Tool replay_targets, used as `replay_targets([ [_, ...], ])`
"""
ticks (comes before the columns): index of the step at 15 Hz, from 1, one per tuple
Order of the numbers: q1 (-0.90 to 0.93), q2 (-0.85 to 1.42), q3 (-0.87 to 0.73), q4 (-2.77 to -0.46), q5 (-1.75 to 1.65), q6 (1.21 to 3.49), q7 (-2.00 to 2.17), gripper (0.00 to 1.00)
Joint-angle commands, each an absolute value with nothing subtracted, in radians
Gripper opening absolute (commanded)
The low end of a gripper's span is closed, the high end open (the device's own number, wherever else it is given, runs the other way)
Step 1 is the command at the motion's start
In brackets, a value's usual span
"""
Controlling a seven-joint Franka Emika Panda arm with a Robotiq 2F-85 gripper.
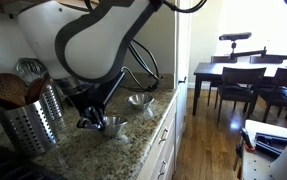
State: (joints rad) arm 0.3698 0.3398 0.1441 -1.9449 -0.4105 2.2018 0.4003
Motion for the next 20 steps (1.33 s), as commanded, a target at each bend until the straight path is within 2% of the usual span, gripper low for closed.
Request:
replay_targets([
  [1,0.379,0.293,0.138,-1.99,-0.43,2.18,0.428,0.08],
  [2,0.377,0.299,0.141,-1.989,-0.424,2.188,0.421,0.08],
  [3,0.375,0.316,0.148,-1.98,-0.411,2.197,0.41,0.36],
  [4,0.376,0.321,0.151,-1.979,-0.408,2.198,0.408,0.37],
  [13,0.387,0.339,0.17,-1.977,-0.4,2.202,0.402,0.94],
  [15,0.386,0.339,0.171,-1.98,-0.4,2.204,0.403,1.0],
  [20,0.376,0.338,0.164,-2.0,-0.392,2.218,0.408,1.0],
])
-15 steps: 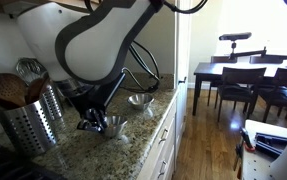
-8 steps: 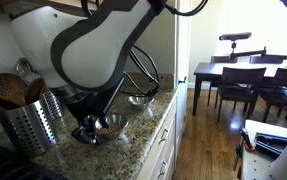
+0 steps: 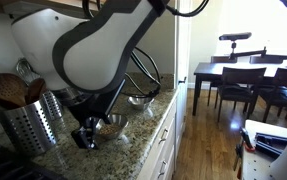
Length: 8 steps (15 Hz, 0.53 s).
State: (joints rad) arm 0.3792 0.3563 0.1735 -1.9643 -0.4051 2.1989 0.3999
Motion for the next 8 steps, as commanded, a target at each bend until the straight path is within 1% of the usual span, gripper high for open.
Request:
replay_targets([
  [1,0.374,0.34,0.162,-2.002,-0.391,2.219,0.407,1.0],
  [6,0.365,0.341,0.147,-2.014,-0.394,2.223,0.407,1.0],
  [7,0.363,0.342,0.144,-2.015,-0.395,2.225,0.407,0.93],
  [8,0.362,0.343,0.141,-2.015,-0.395,2.225,0.407,0.89],
])
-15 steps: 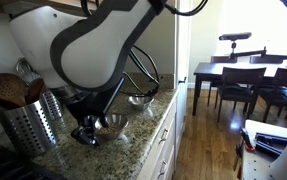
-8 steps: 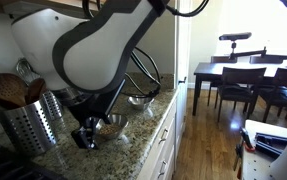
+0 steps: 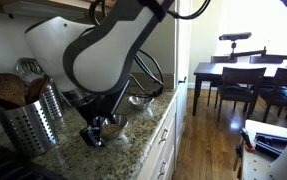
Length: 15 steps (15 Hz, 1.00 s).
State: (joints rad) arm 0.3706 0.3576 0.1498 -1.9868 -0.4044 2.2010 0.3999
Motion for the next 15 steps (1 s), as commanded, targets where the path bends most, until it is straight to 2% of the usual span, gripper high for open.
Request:
replay_targets([
  [1,0.36,0.346,0.139,-2.012,-0.397,2.226,0.405,0.77],
  [2,0.359,0.347,0.138,-2.011,-0.397,2.226,0.404,0.72],
  [3,0.358,0.349,0.137,-2.006,-0.399,2.225,0.402,0.61],
  [5,0.358,0.351,0.136,-2.004,-0.4,2.224,0.4,0.46],
  [8,0.358,0.352,0.135,-2.001,-0.4,2.223,0.398,0.27],
  [12,0.358,0.356,0.136,-1.998,-0.399,2.223,0.395,0.18],
  [15,0.358,0.359,0.137,-1.996,-0.397,2.225,0.393,0.22],
])
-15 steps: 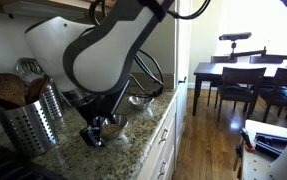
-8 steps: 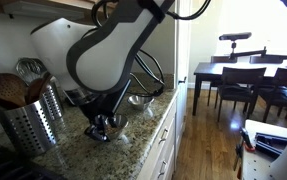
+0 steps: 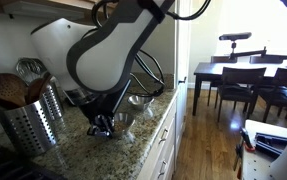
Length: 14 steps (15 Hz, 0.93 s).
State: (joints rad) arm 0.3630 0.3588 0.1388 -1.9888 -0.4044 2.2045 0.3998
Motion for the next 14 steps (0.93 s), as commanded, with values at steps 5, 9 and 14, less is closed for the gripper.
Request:
replay_targets([
  [5,0.359,0.364,0.137,-1.991,-0.395,2.221,0.389,0.43],
  [9,0.358,0.371,0.136,-1.984,-0.395,2.222,0.386,0.64],
  [14,0.358,0.377,0.134,-1.973,-0.396,2.218,0.382,0.97],
])
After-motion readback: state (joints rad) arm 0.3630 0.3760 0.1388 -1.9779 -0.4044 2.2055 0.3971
